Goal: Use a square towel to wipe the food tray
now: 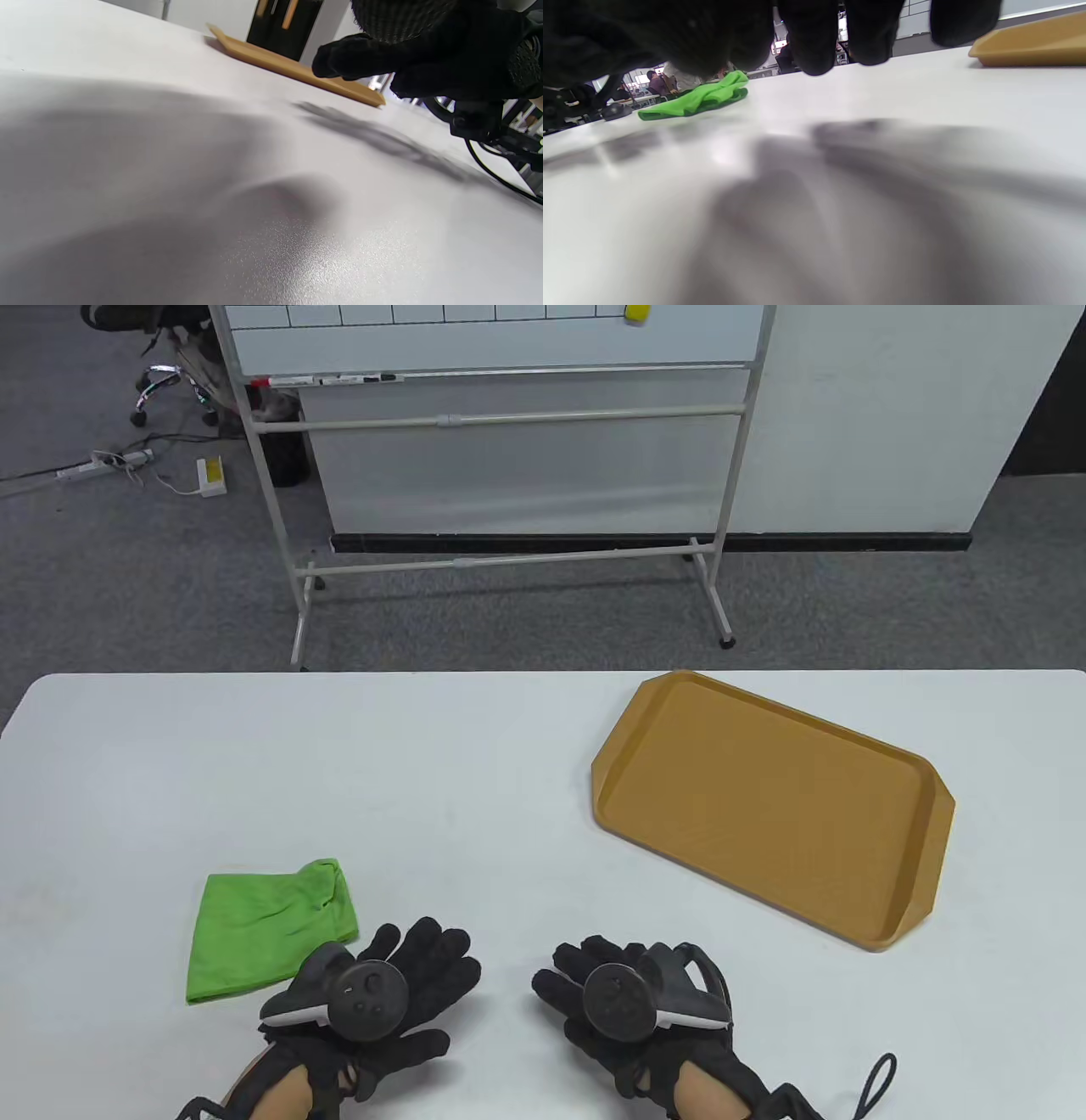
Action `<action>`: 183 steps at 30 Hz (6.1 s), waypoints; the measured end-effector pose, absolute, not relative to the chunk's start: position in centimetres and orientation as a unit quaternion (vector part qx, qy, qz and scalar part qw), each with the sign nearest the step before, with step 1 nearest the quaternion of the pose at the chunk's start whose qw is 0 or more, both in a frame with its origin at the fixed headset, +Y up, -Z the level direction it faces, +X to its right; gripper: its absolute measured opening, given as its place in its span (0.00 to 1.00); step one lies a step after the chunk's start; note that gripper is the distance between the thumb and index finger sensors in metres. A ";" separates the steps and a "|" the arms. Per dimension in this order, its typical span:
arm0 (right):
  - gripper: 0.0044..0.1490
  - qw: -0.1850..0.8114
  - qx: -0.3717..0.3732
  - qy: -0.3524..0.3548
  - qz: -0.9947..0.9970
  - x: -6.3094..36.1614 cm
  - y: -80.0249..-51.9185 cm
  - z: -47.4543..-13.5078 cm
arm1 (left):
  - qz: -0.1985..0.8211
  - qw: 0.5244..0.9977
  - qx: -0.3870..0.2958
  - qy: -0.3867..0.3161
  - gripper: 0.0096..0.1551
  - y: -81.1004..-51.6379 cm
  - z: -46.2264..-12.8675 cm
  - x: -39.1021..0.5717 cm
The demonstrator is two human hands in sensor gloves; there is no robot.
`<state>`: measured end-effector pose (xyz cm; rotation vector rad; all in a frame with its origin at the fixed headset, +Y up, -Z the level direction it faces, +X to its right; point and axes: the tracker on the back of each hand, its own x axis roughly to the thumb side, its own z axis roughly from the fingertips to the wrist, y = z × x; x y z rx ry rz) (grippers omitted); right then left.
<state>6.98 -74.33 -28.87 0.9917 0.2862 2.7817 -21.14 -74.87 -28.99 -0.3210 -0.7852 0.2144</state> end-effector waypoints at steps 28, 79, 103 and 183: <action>0.39 0.107 0.325 0.105 0.934 7.6 -74.3 -29.1 | 0.104 0.906 -0.163 -0.376 0.45 -74.8 -29.2 -21.3; 0.55 0.174 -0.397 0.021 0.901 36.0 -76.6 -36.9 | 0.110 0.909 -0.154 -0.371 0.43 -73.8 -29.3 -21.8; 0.54 0.183 -0.165 0.098 0.964 23.7 -75.4 -31.2 | 0.131 0.933 -0.122 -0.313 0.43 -72.7 -30.4 -25.3; 0.56 0.134 -0.169 0.163 0.963 22.1 -76.8 -27.9 | 0.028 0.998 0.007 0.057 0.29 -68.6 -36.8 -20.9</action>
